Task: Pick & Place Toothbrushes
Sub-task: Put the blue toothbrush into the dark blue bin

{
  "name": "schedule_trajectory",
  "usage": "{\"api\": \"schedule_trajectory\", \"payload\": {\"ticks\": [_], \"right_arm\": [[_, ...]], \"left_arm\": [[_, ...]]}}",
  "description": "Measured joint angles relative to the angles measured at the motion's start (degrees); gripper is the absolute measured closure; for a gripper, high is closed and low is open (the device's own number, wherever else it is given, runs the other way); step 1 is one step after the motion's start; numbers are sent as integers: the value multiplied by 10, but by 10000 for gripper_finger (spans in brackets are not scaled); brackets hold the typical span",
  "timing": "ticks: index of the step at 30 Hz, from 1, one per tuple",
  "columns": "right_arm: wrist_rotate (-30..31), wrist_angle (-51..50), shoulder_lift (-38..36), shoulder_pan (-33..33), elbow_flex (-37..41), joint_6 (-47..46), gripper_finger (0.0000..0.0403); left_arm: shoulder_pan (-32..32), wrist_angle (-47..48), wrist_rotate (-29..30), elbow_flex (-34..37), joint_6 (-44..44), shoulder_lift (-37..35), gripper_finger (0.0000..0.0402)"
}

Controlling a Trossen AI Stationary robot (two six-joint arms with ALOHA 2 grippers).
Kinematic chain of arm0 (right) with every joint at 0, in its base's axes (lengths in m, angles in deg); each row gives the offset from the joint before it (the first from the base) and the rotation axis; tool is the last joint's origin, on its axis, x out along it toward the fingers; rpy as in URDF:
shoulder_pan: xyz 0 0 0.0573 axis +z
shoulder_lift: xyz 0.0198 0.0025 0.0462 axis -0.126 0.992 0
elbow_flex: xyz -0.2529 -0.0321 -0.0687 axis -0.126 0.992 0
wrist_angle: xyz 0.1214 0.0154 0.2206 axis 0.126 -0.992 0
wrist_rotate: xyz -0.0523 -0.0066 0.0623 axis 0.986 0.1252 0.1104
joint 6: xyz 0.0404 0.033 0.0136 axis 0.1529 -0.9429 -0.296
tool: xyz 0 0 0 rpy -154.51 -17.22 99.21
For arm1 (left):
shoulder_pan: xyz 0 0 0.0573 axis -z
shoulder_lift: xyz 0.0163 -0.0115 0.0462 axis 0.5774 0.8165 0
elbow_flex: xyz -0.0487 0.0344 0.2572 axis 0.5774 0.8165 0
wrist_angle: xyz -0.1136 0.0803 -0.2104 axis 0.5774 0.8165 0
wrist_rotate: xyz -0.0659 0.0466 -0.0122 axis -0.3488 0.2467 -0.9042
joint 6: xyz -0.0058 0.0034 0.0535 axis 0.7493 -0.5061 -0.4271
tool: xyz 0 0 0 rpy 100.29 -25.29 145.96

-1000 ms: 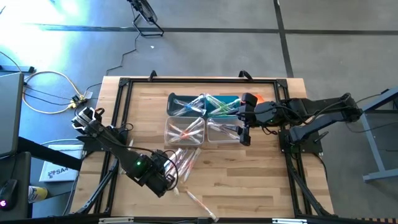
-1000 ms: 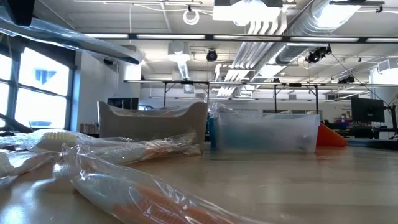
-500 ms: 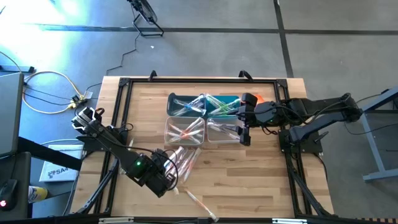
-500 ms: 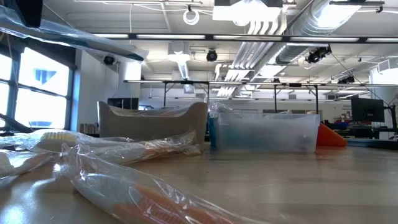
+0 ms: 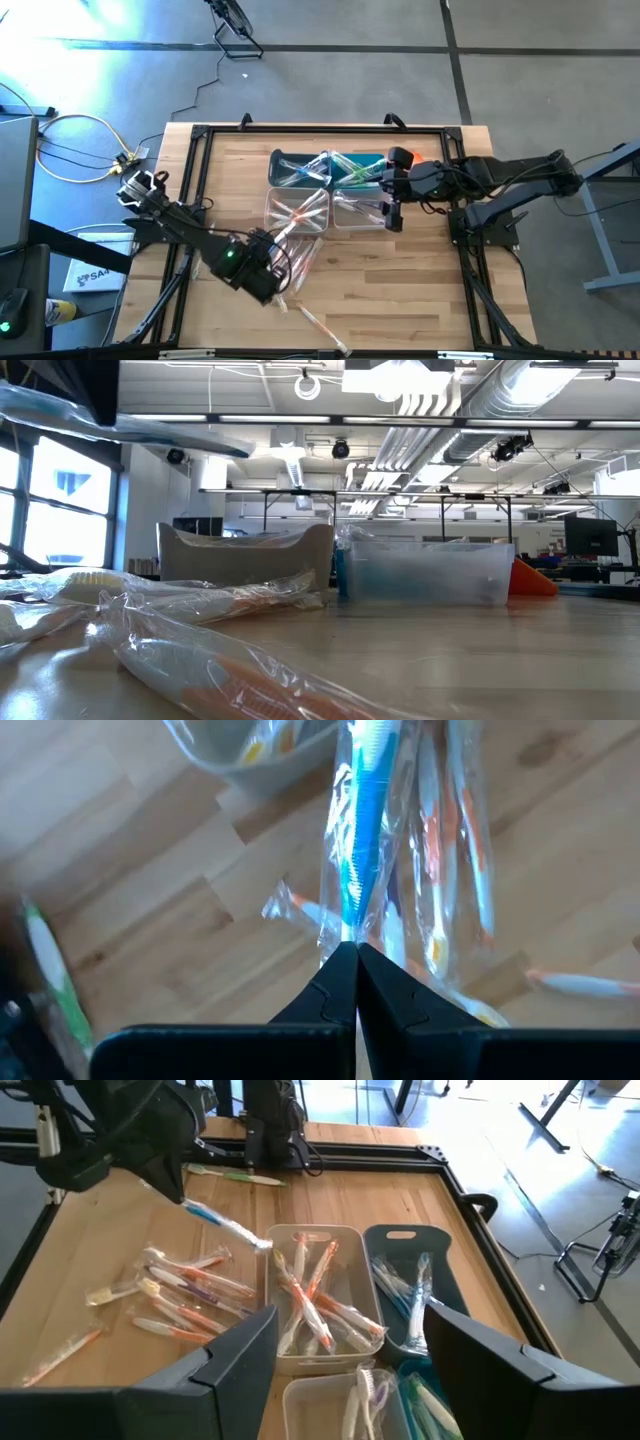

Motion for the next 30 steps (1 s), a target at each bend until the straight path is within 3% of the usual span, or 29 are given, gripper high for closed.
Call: {"api": "schedule_trajectory", "payload": {"ticks": [22,25,30], "right_arm": [[9,-44,-1,-23,0,0,165],[14,-50,-7,-23,0,7,191],[14,-73,-36,-42,0,22,271]], "left_arm": [[-197,4,0,0,-324,0,401],[-224,4,4,0,-370,0,401],[-271,4,7,0,-439,0,401]]}}
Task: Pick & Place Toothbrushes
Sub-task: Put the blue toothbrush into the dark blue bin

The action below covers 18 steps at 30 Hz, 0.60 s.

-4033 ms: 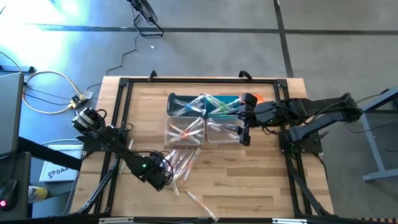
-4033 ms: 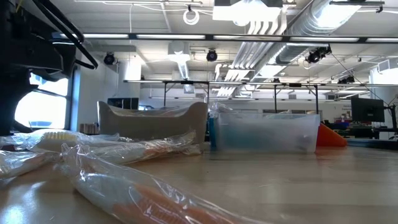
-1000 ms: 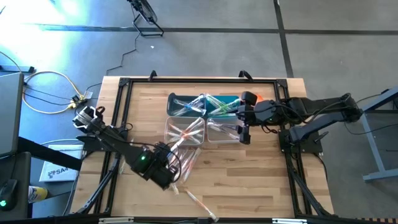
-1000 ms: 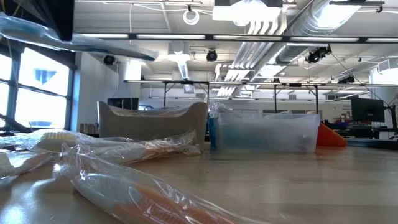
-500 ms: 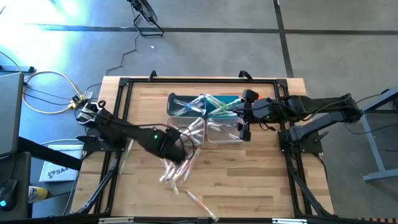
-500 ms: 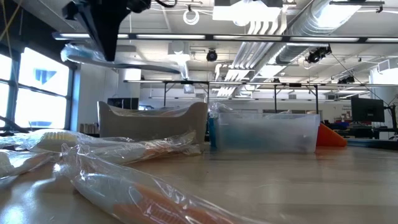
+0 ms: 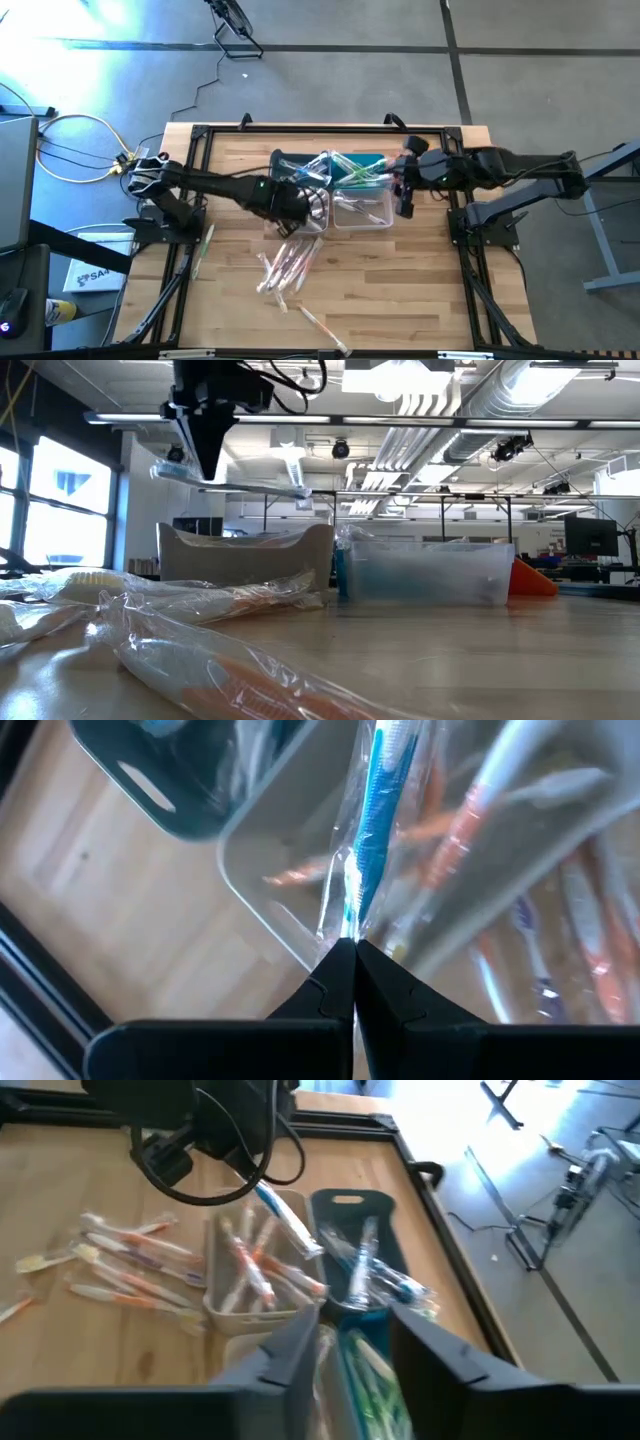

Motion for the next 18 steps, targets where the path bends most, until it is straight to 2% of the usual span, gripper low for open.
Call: {"api": "schedule_trajectory", "payload": {"ticks": [5,9,14,18], "right_arm": [[2,-23,-39,-29,0,3,350],[1,-27,-72,-46,0,3,392],[1,-32,-100,-59,0,-13,395],[1,-58,-111,-67,0,-37,395]], "left_arm": [[-57,-6,-1,0,-79,0,401],[-104,-34,-1,0,-150,0,401],[-154,-95,-6,0,-225,0,401],[-186,-143,-33,0,-285,0,401]]}}
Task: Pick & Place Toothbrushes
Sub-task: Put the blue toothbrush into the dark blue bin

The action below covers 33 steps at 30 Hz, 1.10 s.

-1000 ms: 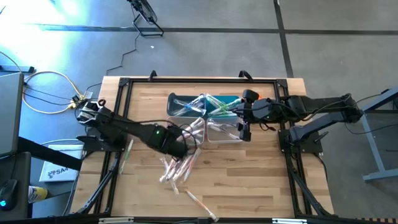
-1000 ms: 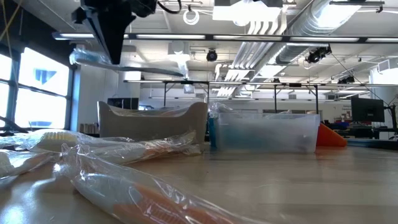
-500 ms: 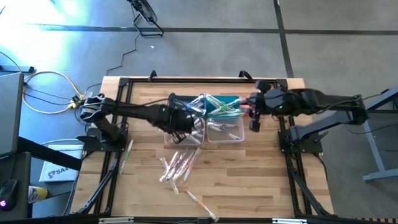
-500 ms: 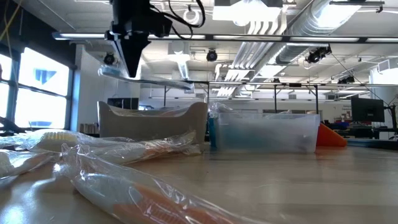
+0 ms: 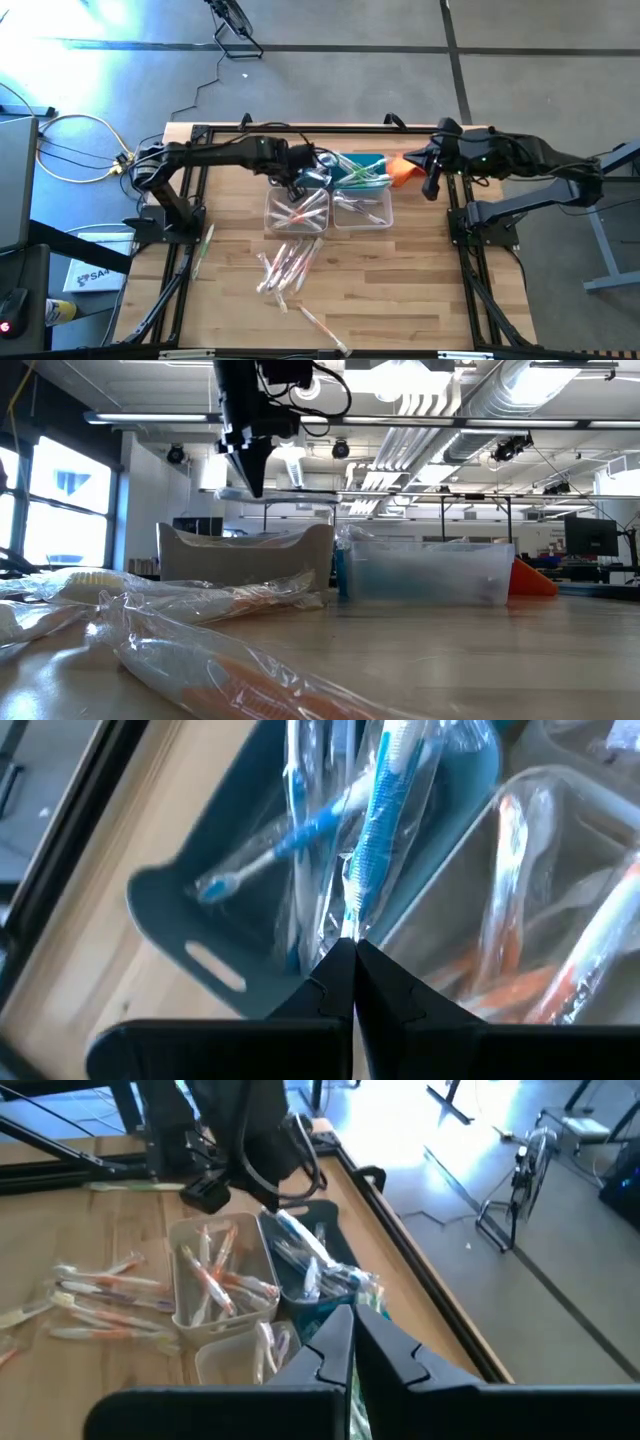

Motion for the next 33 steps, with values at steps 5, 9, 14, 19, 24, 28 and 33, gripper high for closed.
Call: {"api": "schedule_trajectory", "payload": {"ticks": [5,9,14,19,24,28,33], "right_arm": [[1,-21,-2,0,0,-20,399],[1,-22,-1,0,0,-22,400],[2,-21,0,0,0,-22,400],[2,-19,0,0,0,-21,400],[30,-14,0,0,0,-21,400],[48,-14,0,0,0,-21,400],[52,-14,0,0,0,-20,400]], "left_arm": [[-31,-23,-11,4,-60,0,401],[-52,-51,-16,30,-94,0,401],[-75,-122,-45,95,-117,0,401],[-94,-170,-46,137,-119,0,401],[-113,-222,-64,156,-132,0,401],[-128,-250,-89,171,-133,0,401],[-134,-260,-106,193,-132,0,401]]}}
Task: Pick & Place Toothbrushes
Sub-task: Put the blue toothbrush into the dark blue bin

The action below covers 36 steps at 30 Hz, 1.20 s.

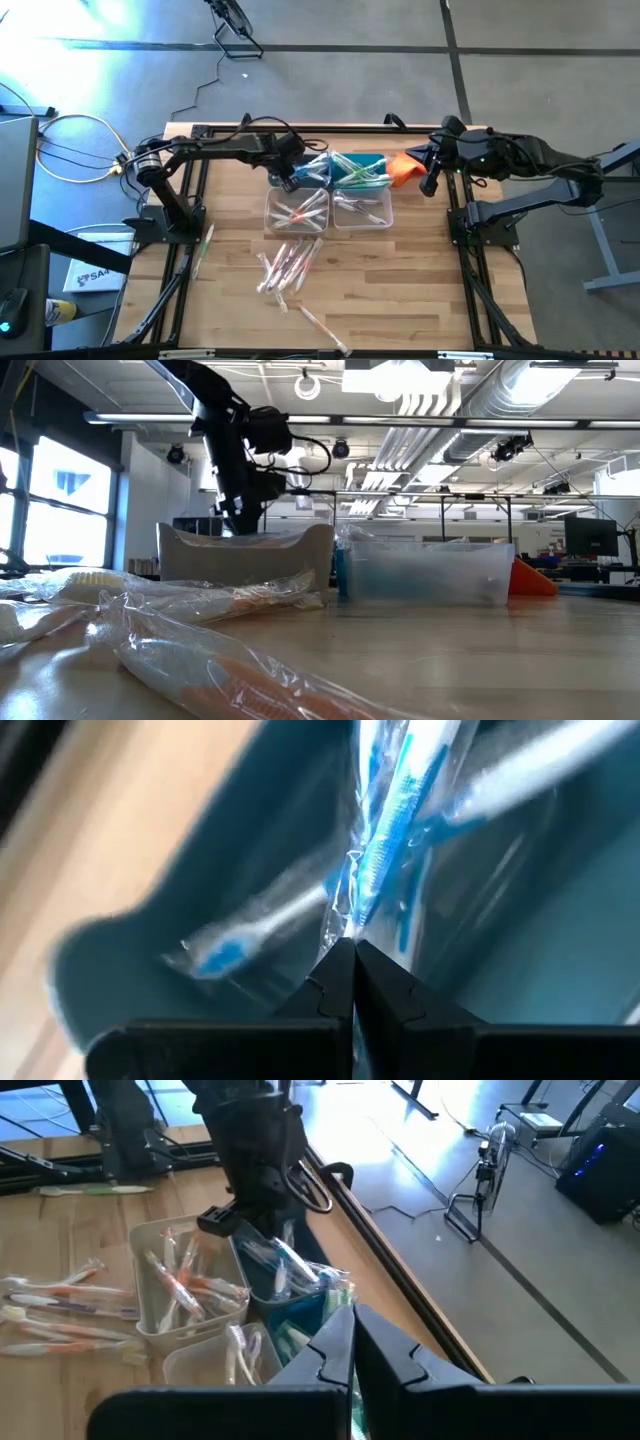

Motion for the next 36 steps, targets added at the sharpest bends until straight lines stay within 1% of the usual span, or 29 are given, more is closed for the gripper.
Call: {"api": "schedule_trajectory", "payload": {"ticks": [6,13,20,23,29,31,33,36], "right_arm": [[0,0,0,0,0,0,400],[0,0,0,0,0,1,400],[0,0,0,0,0,1,400],[0,0,0,0,0,1,400],[0,0,0,0,0,1,400],[0,0,0,0,0,1,400],[0,0,0,0,0,1,400],[0,0,0,0,0,1,400]], "left_arm": [[2,2,-13,21,2,0,401],[2,-5,-12,21,2,0,401],[2,-37,-10,22,2,0,399],[2,-45,-15,22,3,0,379],[2,-46,-17,21,17,0,309],[2,-46,-17,21,16,0,292],[2,-50,-17,21,16,0,281],[2,-57,-17,21,16,0,275]]}}
